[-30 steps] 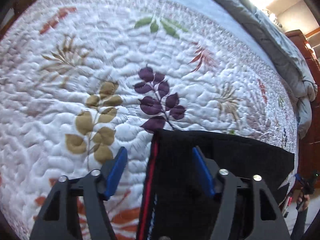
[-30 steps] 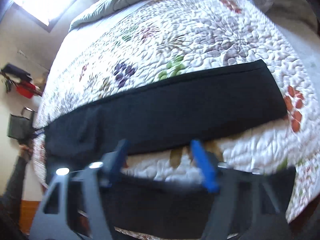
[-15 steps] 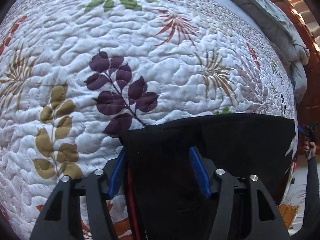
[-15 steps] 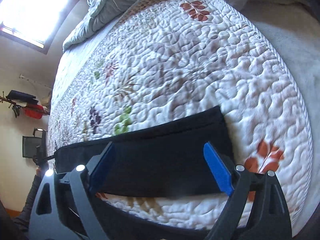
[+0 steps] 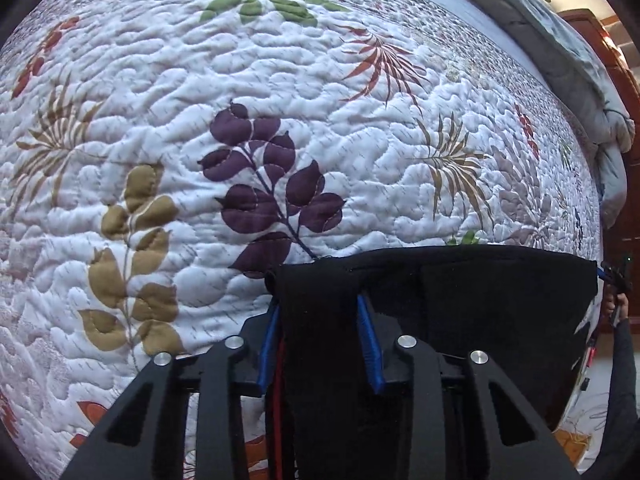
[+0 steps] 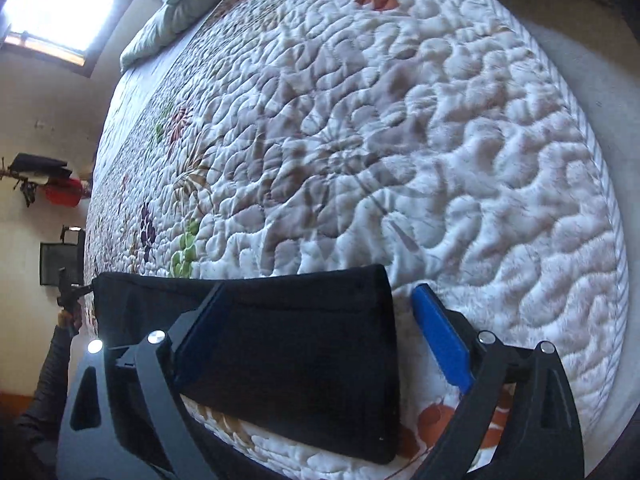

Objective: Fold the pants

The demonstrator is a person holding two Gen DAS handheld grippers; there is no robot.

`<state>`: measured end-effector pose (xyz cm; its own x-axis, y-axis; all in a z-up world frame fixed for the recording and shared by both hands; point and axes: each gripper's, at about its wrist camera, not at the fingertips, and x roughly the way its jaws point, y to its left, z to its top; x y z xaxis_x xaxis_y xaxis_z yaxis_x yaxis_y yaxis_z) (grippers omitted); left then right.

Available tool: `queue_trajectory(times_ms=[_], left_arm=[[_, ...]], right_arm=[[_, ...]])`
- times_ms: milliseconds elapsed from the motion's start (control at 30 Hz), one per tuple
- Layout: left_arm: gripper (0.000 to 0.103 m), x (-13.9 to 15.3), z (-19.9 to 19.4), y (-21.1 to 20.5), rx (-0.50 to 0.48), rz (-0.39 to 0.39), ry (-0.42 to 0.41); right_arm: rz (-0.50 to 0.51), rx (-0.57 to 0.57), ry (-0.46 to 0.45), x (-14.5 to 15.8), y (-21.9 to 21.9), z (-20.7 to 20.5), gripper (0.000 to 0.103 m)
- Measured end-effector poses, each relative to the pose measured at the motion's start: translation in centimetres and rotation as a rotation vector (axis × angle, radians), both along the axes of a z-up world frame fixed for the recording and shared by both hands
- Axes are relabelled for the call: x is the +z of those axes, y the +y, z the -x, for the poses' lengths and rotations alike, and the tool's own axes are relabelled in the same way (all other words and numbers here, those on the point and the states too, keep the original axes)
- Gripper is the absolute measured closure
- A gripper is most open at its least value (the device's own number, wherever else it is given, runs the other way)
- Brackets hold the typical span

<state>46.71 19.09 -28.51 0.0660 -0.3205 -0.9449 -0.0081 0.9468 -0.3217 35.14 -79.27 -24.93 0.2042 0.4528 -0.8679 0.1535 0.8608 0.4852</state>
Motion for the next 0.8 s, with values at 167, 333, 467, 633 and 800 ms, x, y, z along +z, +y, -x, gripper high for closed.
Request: queue_trajectory(times_ms=[167, 333, 467, 633, 800], left_arm=[[0.065, 0.1, 0.5, 0.6, 0.039, -0.006, -0.008], [0.070, 0.9, 1.2, 0.2, 0.075, -0.027, -0.045], [0.074, 1.6, 1.7, 0.5, 0.111, -0.022, -0.069], [0.077, 3.2, 2.4, 0.8, 0.131, -0.025, -0.110], [0.082, 5.3, 3.5, 0.7, 0.156, -0.013, -0.168]], right_arm=[[-0.035, 0.033, 0.005, -0.2, -0.2, 0.1, 0.030], [-0.040, 0.053, 0.024, -0.2, -0.2, 0.5, 0.056], [-0.041, 0.068, 0.004, 0.4, 0.5, 1.0, 0.078], [0.003, 0.068, -0.028, 1.2, 1.4, 1.1, 0.081], [0.035, 0.051, -0.066, 3.1, 2.3, 2.1, 0.082]])
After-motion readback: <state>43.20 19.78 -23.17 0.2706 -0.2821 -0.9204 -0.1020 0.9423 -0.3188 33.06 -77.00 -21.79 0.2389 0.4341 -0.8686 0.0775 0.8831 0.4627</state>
